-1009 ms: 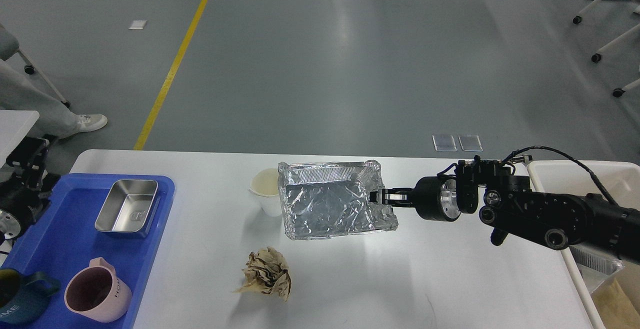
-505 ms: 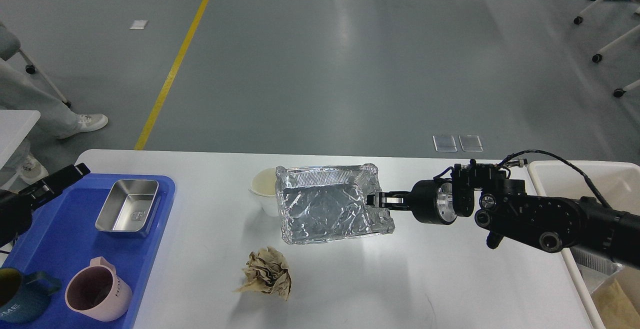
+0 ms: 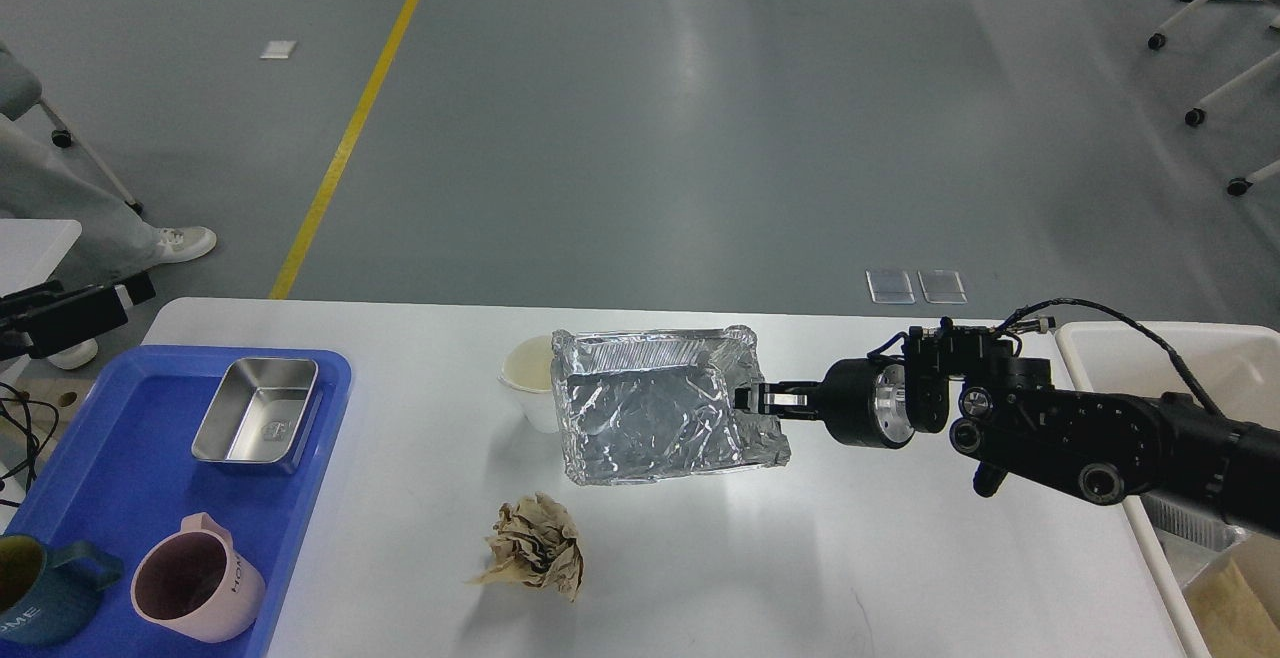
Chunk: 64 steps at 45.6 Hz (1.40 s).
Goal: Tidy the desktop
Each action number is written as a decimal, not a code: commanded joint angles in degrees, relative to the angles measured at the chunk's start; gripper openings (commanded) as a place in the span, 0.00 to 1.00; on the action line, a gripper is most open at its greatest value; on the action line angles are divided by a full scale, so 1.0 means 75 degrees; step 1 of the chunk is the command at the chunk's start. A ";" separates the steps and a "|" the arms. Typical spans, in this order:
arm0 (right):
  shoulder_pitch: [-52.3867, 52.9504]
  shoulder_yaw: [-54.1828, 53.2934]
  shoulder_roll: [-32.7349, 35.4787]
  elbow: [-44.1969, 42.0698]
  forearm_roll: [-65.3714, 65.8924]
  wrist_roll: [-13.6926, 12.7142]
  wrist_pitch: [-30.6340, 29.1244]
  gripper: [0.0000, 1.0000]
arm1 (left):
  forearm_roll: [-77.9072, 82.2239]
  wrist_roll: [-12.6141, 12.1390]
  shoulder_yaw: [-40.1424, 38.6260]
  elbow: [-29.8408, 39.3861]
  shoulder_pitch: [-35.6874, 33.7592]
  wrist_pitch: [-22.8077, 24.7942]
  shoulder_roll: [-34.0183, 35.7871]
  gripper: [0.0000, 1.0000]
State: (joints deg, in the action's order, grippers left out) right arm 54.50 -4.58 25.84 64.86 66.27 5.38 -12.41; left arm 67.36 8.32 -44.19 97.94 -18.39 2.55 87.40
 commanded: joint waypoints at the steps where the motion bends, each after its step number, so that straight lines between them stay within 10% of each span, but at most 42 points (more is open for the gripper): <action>1: 0.0000 -0.0011 0.0000 -0.0012 0.0000 -0.0003 0.0003 0.00 | 0.0007 0.0191 -0.0038 -0.0003 -0.1154 0.1111 0.0195 0.94; 8: 0.0000 -0.0022 -0.0012 -0.0105 -0.0012 -0.0003 0.0003 0.00 | -0.0051 0.0098 0.0009 -0.0039 -0.2305 0.1945 0.0078 0.94; 34: 0.0000 -0.0023 -0.0129 -0.0188 -0.0012 -0.0003 0.0003 0.00 | -0.0063 -0.0652 0.0021 -0.0074 -0.2610 0.1840 0.0031 0.94; 50: -0.0012 -0.0034 -0.0141 -0.0281 -0.0012 -0.0003 0.0003 0.00 | -0.0133 -0.0055 0.0056 -0.0132 -0.2739 0.2261 -0.0390 0.96; 64: -0.0024 -0.0046 -0.0152 -0.0387 -0.0012 -0.0003 0.0003 0.00 | -0.0016 -0.0195 0.0829 -0.1315 -0.2762 0.2684 -0.2300 0.96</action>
State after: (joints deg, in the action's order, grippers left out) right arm 54.33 -4.91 24.78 62.10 66.17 5.36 -12.39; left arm 66.37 7.40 -41.12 91.20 -38.90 22.43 75.44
